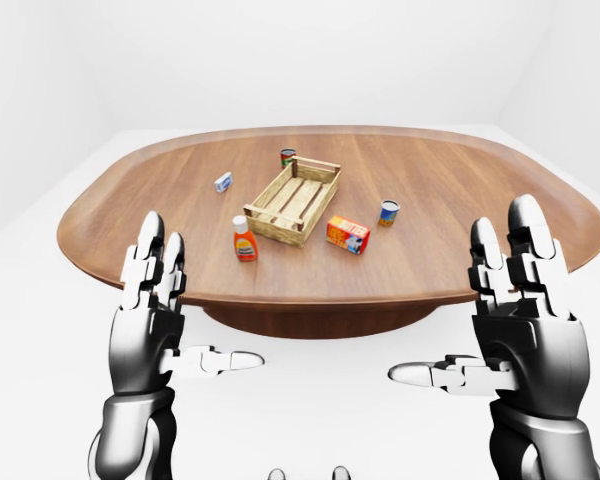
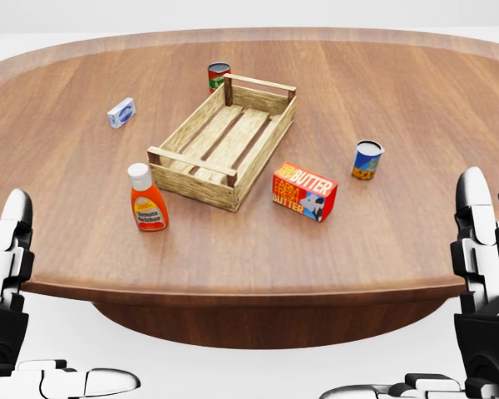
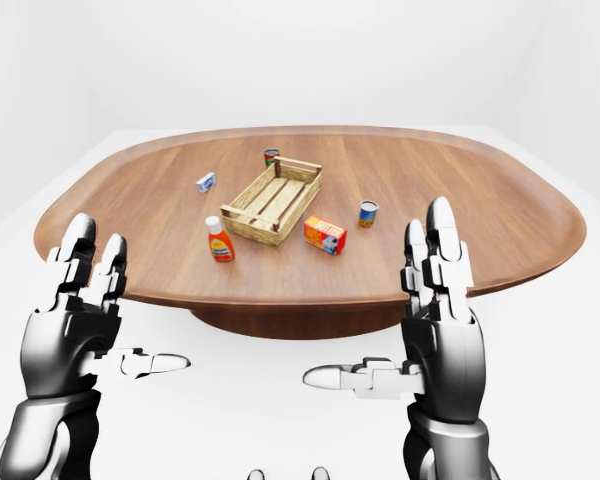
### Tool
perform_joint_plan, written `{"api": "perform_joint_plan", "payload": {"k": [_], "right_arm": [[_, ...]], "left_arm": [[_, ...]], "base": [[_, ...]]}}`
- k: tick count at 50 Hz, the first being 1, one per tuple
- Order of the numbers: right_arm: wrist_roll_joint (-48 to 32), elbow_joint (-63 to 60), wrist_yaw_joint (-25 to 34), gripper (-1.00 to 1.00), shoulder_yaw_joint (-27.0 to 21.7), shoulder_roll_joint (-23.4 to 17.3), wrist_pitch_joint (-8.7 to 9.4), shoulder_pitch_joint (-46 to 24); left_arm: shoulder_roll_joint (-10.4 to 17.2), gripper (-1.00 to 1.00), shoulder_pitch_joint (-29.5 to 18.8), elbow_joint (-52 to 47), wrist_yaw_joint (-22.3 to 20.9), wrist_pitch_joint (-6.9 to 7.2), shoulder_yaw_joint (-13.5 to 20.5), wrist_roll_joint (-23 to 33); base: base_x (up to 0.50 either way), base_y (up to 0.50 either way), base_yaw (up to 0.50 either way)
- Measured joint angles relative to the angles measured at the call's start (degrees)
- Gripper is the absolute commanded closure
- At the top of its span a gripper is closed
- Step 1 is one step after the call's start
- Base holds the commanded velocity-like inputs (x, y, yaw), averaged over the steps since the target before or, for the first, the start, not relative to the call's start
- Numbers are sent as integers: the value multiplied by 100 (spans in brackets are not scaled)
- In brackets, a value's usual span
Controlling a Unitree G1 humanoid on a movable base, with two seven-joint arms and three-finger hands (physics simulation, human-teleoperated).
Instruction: Pick up the butter and put it in the tray.
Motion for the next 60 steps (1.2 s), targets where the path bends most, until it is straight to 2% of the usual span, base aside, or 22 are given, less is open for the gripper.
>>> {"api": "perform_joint_plan", "payload": {"k": [9, 23, 35, 60], "right_arm": [[-7, 14, -17, -100, 21, -3, 0, -10], [259, -34, -137, -100, -89, 33, 0, -110], [480, -90, -160, -100, -225, 66, 0, -141], [523, -105, -186, -100, -198, 63, 0, -110]], "left_arm": [[3, -100, -17, 8, 0, 0, 13, -5], [14, -100, -51, 44, 6, 0, 45, -18], [12, -100, -66, 52, 6, 0, 48, -24], [7, -100, -57, 13, -8, 0, 62, -41]], "base": [[0, 49, 0], [5, 0, 0], [42, 0, 0], [43, 0, 0]]}}
